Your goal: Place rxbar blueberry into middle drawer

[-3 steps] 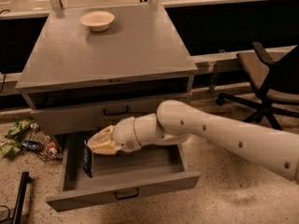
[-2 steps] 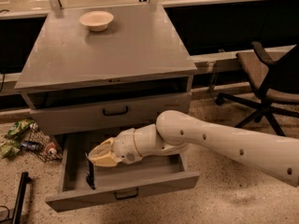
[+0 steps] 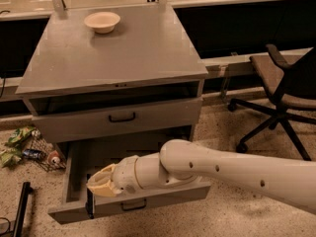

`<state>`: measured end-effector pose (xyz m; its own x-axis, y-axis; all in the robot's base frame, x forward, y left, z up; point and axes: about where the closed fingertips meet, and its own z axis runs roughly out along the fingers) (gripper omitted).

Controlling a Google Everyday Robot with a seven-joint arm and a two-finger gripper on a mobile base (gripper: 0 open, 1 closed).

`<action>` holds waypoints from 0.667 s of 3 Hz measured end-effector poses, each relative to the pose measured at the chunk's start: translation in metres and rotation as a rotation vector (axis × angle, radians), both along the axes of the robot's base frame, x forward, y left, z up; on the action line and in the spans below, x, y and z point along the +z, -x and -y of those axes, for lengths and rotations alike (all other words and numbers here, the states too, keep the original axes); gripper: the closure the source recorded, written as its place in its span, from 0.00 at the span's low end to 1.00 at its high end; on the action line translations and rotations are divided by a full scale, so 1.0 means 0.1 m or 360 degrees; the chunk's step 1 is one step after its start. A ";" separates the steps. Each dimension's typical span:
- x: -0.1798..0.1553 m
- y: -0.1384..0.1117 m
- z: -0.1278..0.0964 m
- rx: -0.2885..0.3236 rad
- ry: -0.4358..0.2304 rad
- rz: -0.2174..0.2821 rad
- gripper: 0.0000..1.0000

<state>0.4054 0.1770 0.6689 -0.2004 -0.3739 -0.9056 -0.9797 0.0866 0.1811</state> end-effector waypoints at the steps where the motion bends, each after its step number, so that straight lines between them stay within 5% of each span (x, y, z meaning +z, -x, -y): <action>1: -0.30 -0.14 0.01 0.0000 0.0038 0.0075 1.00; 2: -0.96 -0.54 0.68 -0.0342 0.0145 -0.0073 1.00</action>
Offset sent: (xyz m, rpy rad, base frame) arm -0.0619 0.0041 0.0715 -0.1193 -0.1271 -0.1393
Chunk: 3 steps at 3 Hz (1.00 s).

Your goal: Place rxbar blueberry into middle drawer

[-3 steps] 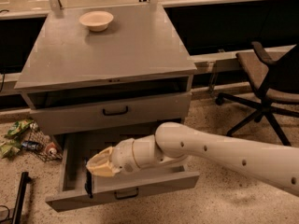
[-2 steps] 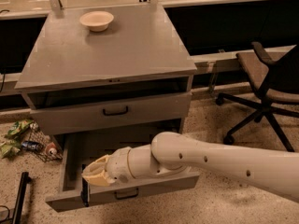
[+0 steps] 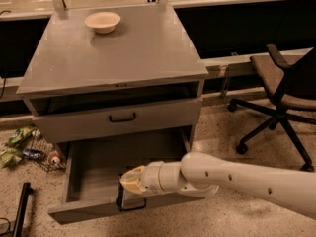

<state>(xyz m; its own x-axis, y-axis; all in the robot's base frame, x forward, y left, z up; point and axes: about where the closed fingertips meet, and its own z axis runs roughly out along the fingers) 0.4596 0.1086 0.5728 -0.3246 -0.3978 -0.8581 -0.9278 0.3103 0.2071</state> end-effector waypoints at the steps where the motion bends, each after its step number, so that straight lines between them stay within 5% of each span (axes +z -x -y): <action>1: -0.70 -0.19 0.36 -0.0017 0.0078 -0.0042 1.00; 2: -0.89 -0.43 0.48 -0.0083 0.0053 -0.0062 1.00; 3: -0.84 -0.36 0.44 -0.0064 0.0059 -0.0057 1.00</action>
Offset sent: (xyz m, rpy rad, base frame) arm 0.0152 -0.0343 -0.0625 -0.0475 0.0258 -0.0139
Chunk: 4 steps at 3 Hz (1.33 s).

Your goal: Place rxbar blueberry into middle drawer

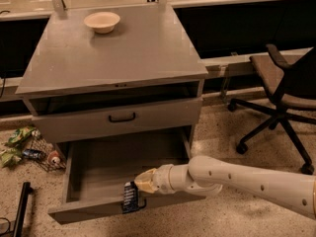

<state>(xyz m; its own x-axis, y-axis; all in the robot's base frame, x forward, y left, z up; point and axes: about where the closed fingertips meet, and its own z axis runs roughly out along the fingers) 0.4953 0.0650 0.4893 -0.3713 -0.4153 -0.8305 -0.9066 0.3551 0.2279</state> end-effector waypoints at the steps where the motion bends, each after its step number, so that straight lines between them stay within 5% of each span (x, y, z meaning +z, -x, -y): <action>1: 0.09 -0.13 -0.01 0.0003 0.0010 0.0078 1.00; 3: 0.32 -0.64 -0.06 0.0055 0.0008 0.0276 1.00; 4: 0.20 -0.91 -0.11 0.0090 0.0007 0.0298 0.99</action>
Offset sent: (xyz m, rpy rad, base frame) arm 0.0754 0.0025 0.0501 -0.0068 -0.2265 0.0353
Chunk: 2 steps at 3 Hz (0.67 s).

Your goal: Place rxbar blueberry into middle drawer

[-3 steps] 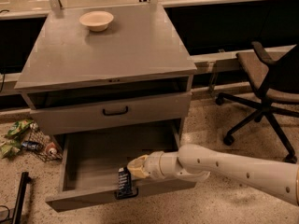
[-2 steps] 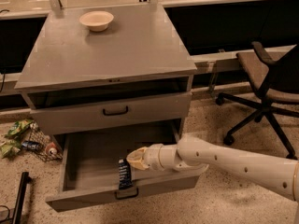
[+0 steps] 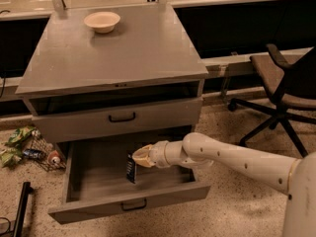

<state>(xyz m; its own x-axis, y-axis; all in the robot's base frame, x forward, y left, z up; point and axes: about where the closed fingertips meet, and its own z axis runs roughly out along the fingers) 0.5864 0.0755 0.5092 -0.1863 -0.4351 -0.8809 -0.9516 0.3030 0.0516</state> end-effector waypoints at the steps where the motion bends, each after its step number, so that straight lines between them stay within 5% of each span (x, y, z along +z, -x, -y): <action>1: -0.14 -0.13 -0.05 0.0026 0.0008 -0.0023 0.79; 2: -0.25 -0.17 -0.13 0.0031 0.0021 -0.0058 0.58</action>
Offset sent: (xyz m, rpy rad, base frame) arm 0.0226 0.0168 -0.0379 -0.0259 0.0607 0.0134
